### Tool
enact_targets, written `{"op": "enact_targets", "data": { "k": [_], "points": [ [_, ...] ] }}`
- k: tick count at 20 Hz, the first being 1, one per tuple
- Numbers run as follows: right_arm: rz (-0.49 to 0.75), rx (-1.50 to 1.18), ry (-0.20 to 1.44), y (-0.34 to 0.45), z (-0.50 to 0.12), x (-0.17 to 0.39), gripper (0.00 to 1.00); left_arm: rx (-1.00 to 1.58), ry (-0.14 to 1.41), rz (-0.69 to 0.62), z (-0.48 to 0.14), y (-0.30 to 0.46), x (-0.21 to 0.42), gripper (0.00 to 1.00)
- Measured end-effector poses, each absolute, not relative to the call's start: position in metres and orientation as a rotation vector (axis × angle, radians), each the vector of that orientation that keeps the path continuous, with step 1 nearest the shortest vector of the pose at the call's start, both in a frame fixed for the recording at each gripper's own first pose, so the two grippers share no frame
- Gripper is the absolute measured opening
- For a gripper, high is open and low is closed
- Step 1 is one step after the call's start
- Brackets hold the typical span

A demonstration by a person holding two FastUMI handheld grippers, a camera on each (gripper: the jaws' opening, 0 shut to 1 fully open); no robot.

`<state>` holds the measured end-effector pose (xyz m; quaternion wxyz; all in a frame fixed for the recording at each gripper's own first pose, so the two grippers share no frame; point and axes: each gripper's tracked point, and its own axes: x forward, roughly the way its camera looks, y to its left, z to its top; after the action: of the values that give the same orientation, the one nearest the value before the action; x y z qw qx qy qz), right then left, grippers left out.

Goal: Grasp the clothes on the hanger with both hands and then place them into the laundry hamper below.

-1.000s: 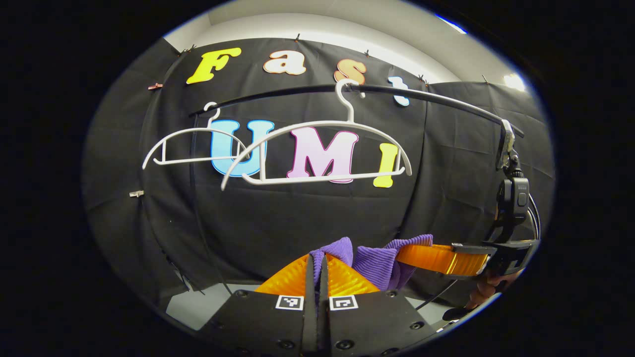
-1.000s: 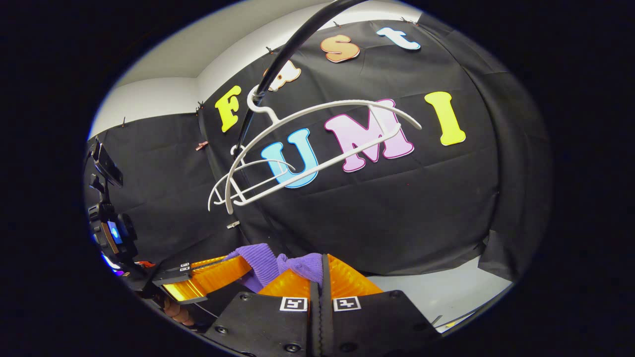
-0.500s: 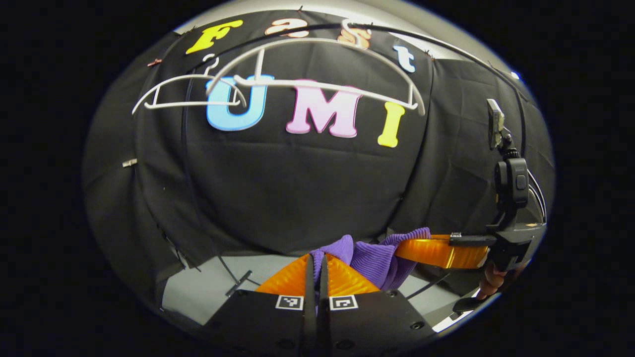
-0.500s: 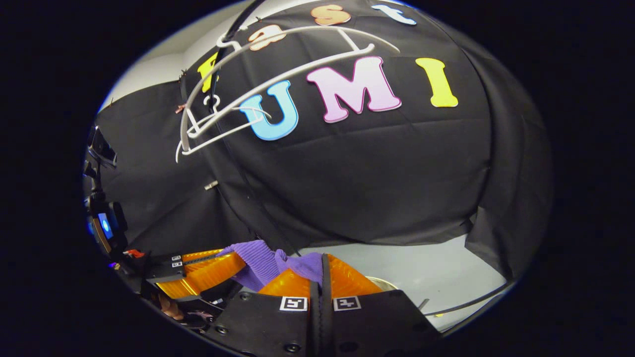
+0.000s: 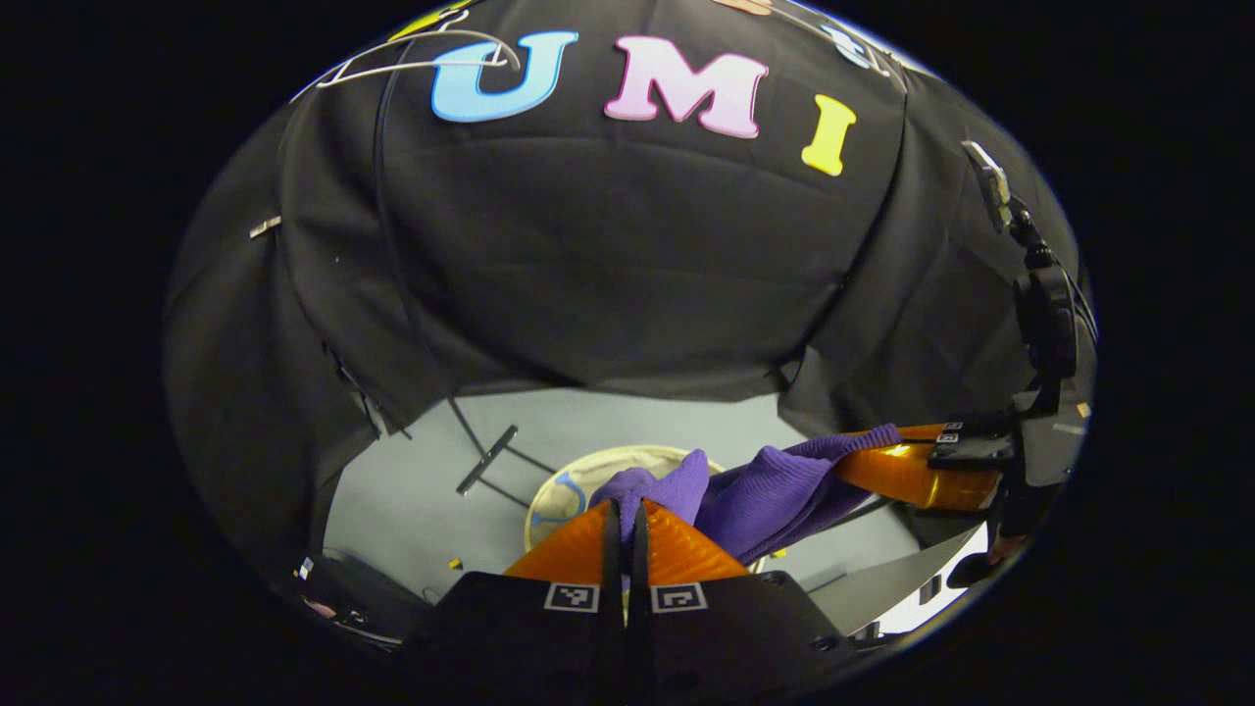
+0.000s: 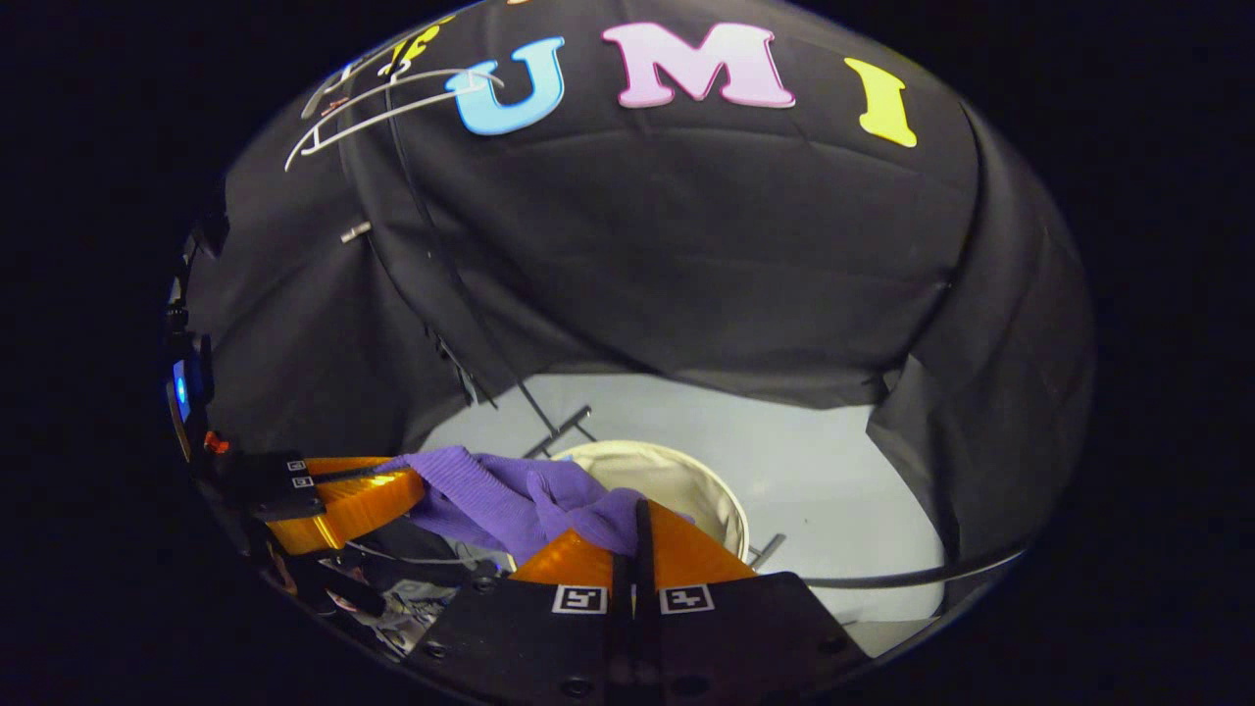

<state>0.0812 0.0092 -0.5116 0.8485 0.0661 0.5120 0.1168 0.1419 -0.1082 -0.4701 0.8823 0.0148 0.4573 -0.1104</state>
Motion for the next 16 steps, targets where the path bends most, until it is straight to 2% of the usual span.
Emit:
{"op": "enact_targets", "data": {
  "k": [4,5,9,10,16],
  "points": [
    [0.226,0.105,1.163,0.002,-0.535,0.062,0.05,0.088,1.058,-0.244,-0.501,-0.101,0.118,0.05],
    [0.215,0.091,1.188,0.001,-0.534,0.058,0.08,0.113,1.056,-0.256,-0.501,-0.102,0.119,0.07],
    [0.146,0.093,1.165,-0.011,-0.531,0.066,0.99,0.108,1.068,-0.253,-0.505,-0.109,0.118,0.97],
    [0.133,0.095,1.16,-0.013,-0.529,0.067,0.99,0.095,1.073,-0.244,-0.504,-0.109,0.119,0.93],
    [0.109,0.106,1.119,-0.014,-0.507,0.063,0.99,0.031,1.053,-0.253,-0.482,-0.114,0.116,0.96]
  ]
}}
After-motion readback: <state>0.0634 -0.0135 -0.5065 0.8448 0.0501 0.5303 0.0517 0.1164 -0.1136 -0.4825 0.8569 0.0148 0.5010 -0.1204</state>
